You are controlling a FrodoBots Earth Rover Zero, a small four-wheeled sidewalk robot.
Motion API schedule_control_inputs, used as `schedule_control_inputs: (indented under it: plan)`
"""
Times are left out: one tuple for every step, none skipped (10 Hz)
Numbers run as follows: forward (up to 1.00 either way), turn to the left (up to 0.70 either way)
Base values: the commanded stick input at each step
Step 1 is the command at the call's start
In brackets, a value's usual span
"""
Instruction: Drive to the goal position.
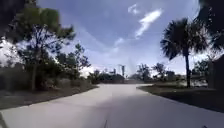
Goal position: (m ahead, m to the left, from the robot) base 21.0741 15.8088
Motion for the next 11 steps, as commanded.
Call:
schedule_control_inputs:
  plan:
    - [0.85,0.04]
    - [0.85,0.04]
    - [0.85,0.04]
    - [0.85,0.04]
    - [0.85,0.04]
    - [0.85,0.04]
    - [0.85,0.04]
    - [0.85,0.04]
    - [0.85,0.04]
    - [0.85,0.04]
    - [0.85,0.04]
